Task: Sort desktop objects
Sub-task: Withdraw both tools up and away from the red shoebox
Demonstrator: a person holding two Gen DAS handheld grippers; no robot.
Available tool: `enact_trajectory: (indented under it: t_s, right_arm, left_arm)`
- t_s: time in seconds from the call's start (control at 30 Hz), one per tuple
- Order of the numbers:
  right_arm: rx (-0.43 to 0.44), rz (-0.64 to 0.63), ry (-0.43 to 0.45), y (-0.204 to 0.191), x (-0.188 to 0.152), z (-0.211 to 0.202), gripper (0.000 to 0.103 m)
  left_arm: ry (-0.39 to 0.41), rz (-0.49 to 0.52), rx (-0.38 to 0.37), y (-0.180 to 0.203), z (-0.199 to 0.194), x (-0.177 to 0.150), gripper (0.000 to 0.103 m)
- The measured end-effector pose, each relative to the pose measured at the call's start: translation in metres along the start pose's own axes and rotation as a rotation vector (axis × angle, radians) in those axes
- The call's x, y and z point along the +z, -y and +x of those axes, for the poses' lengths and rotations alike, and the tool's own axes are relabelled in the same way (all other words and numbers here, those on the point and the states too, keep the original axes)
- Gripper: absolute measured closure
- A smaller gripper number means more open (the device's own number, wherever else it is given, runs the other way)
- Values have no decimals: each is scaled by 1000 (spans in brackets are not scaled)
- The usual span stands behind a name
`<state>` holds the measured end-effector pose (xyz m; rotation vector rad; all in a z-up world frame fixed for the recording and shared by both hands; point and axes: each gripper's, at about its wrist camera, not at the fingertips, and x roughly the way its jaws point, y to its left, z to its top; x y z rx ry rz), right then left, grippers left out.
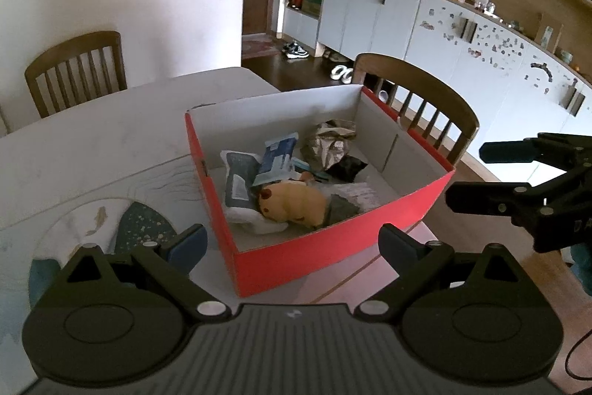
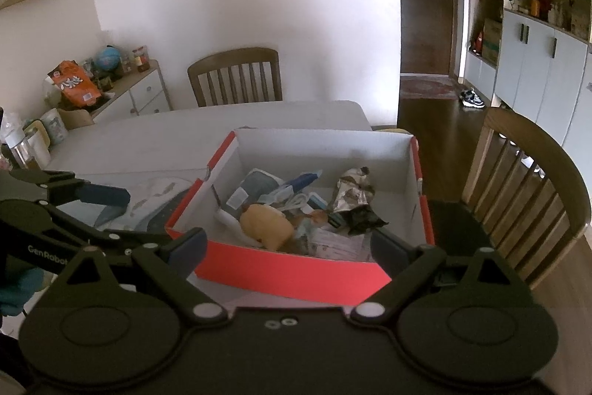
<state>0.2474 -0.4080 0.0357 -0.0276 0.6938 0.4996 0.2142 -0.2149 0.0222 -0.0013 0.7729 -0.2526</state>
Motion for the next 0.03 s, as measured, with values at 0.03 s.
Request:
enact_trajectory:
  t_s: [0.03]
  right_arm:
    - [0, 0, 1, 0, 0, 0, 7]
  left_arm:
    - [1, -5, 3, -1, 0, 0, 4]
